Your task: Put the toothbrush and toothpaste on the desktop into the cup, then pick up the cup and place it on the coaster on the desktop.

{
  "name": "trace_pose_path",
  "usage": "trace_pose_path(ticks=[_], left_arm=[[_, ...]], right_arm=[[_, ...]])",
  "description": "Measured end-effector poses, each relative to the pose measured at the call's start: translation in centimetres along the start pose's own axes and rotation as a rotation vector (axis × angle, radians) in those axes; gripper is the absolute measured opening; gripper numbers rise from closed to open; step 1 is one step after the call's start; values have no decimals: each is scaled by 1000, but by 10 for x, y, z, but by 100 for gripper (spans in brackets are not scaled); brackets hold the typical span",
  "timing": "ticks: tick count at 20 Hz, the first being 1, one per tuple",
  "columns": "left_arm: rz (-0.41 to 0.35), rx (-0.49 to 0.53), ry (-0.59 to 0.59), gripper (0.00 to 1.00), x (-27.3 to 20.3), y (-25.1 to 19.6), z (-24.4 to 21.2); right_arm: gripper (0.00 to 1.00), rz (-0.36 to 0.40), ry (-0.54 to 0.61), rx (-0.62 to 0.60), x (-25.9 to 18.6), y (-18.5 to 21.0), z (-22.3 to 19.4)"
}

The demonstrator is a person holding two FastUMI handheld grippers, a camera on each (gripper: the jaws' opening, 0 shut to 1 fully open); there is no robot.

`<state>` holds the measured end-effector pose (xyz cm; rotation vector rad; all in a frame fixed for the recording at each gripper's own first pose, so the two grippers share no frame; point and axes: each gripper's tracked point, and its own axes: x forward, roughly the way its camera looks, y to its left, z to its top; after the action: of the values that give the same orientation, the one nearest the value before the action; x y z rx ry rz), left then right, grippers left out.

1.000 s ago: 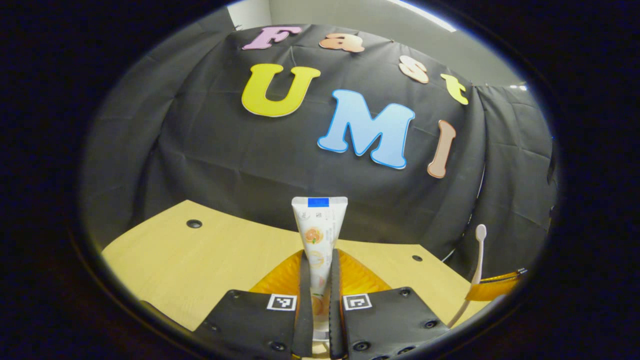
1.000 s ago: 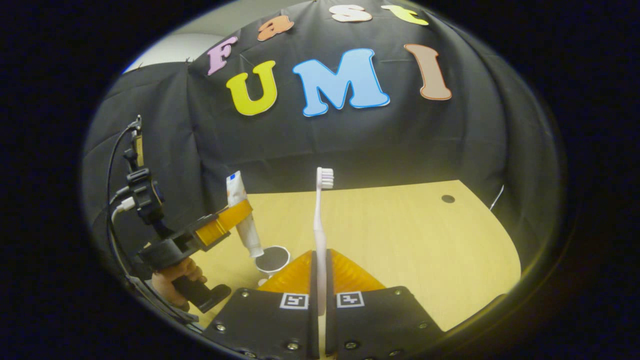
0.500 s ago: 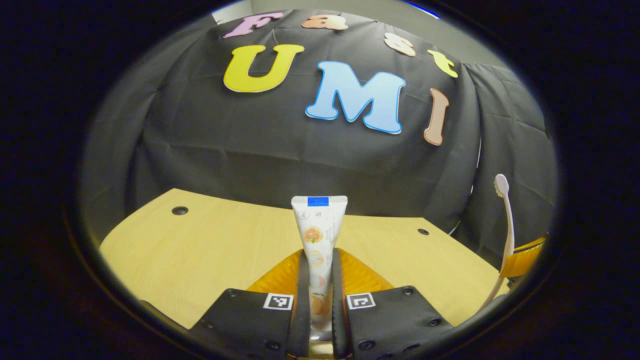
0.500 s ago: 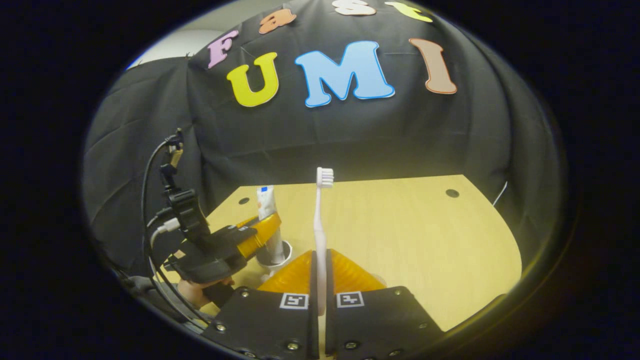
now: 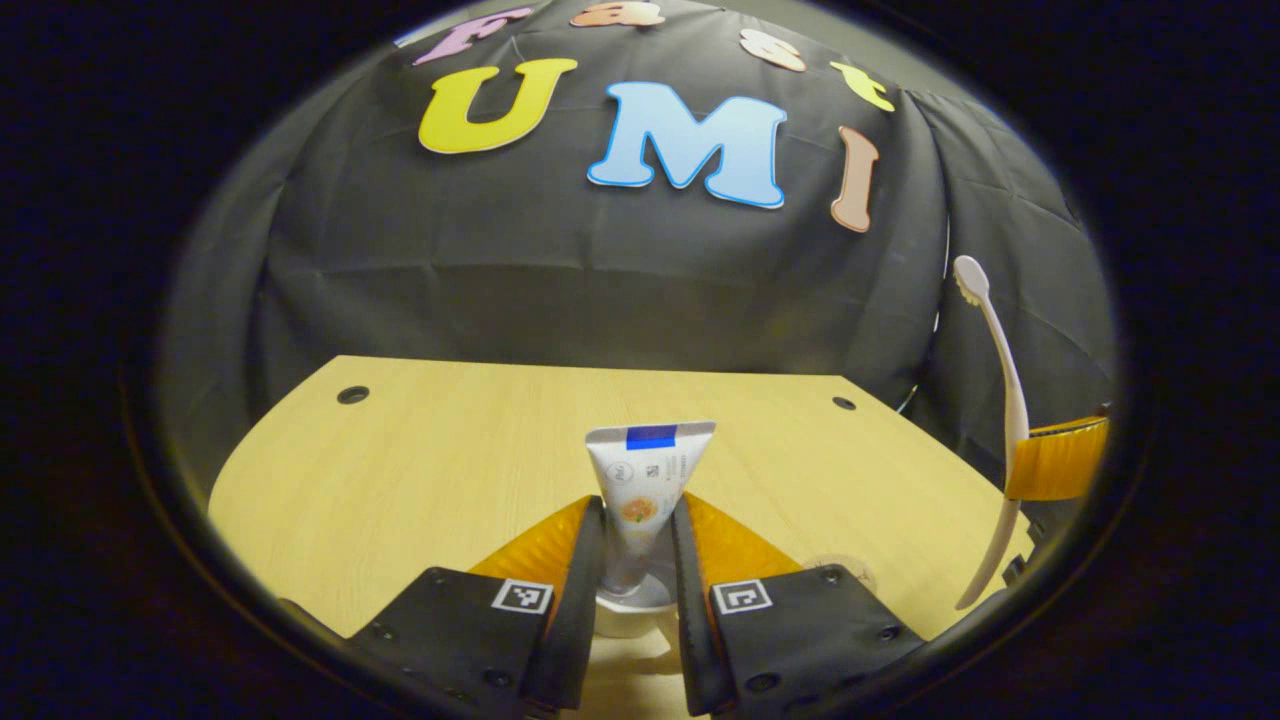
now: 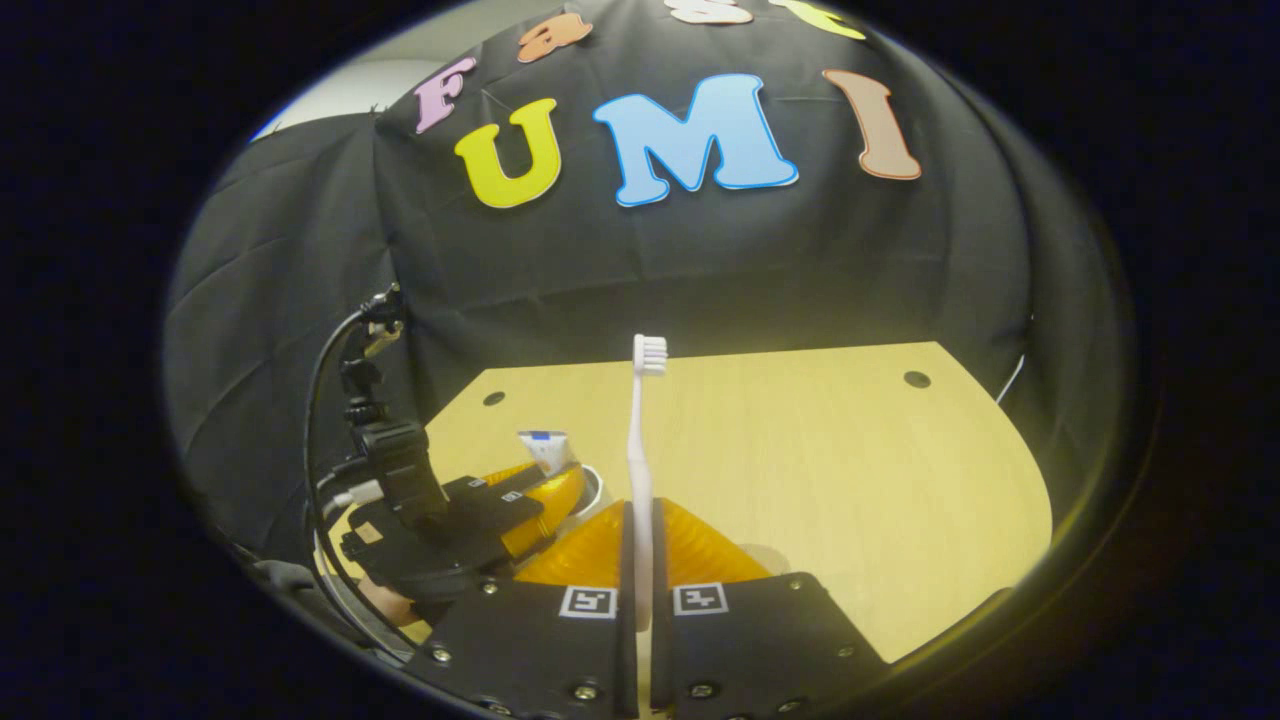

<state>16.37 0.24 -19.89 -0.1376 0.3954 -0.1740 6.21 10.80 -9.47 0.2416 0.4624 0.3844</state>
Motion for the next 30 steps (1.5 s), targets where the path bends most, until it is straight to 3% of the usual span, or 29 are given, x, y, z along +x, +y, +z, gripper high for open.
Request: trace_pose_path(ticks=[1, 5, 7, 15, 18, 23, 30], left_arm=[[-6, 6, -12, 39, -3, -2, 5], [-12, 5, -9, 78, -15, -3, 6], [-9, -10, -2, 88, -25, 0, 4], [12, -17, 46, 93, -65, 10, -3], [-14, -46, 103, 94, -75, 8, -16], [-40, -84, 146, 94, -85, 6, -30], [-55, -108, 185, 93, -85, 10, -42]], right_arm=[[6, 2, -4, 3, 0, 1, 2], [6, 9, -32, 18, 3, 3, 10], [6, 19, -59, 12, 8, 6, 18], [6, 138, -188, -38, 51, 44, 51], [6, 192, -234, -44, 71, 59, 58], [6, 235, -286, -56, 100, 79, 60], [6, 230, -272, -116, 121, 89, 42]])
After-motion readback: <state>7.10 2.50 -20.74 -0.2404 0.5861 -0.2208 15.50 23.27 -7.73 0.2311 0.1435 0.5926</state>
